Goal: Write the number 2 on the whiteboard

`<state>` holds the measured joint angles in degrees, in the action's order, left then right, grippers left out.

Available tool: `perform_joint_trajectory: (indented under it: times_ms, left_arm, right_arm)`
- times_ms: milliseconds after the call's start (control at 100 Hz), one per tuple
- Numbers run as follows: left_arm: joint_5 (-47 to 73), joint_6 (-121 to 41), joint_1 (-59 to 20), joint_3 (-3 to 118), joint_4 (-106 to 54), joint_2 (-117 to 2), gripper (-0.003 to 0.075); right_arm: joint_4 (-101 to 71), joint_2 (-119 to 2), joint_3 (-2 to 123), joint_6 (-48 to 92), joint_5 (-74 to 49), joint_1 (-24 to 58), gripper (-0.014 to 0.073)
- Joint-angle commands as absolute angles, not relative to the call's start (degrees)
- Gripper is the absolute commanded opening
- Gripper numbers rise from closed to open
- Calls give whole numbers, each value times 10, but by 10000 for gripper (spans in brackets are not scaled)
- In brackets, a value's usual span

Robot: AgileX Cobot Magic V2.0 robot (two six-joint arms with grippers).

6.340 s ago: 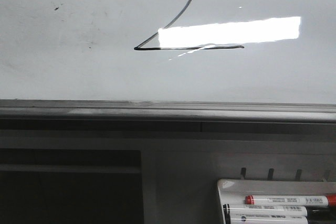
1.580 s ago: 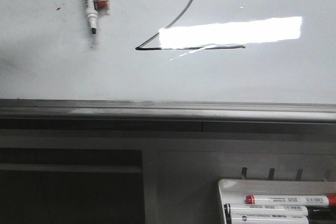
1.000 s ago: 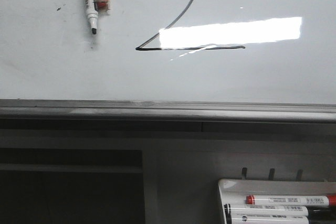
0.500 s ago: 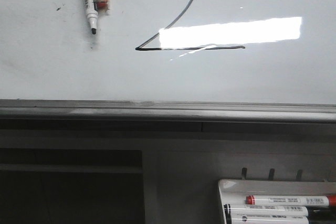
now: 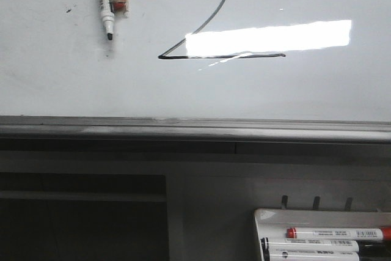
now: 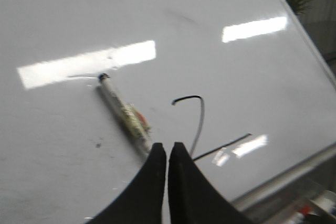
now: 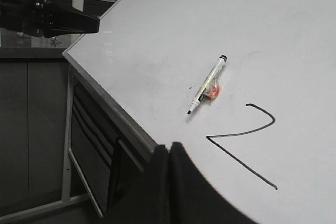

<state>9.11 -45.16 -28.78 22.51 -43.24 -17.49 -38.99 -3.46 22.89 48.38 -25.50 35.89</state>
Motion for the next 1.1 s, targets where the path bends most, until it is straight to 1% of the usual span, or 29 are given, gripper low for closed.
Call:
perform_joint_trajectory:
  times_ms: [0, 60, 160, 230, 300, 410, 640, 680, 830, 1090]
  left_arm:
    - [0, -445, -269, 196, -383, -131, -20]
    - [-17, -417, -249, 157, -332, -103, -20]
    - [-24, -292, -214, 107, -227, -65, -20]
    - [-14, -196, -189, 72, -164, -38, -20]
    - [10, -166, -176, 53, -144, -16, -20]
    - [61, -164, -171, 31, -129, 18, -20]
    - [118, -163, -170, -6, -153, 17, -20]
    - [144, -163, -170, -6, -150, 17, -20]
    - [148, -163, -170, -6, -137, 17, -20]
    - [159, -163, -170, -6, -159, 17, -20]
  right_arm:
    - [-396, -41, 241, 483, -214, 356, -71]
    - [-396, -41, 241, 483, -214, 356, -71]
    - [-396, -41, 241, 483, -214, 356, -71]
    - [-396, -41, 241, 483, -214, 356, -71]
    - [-396, -41, 241, 483, -214, 356, -71]
    - [-396, -41, 241, 483, -214, 356, -71]
    - [-396, -41, 241, 483, -214, 356, -71]
    - [-396, -41, 241, 483, -214, 356, -71]
    - [-396, -41, 241, 483, -214, 356, -71]
    - [-396, -41, 241, 483, -214, 356, -71]
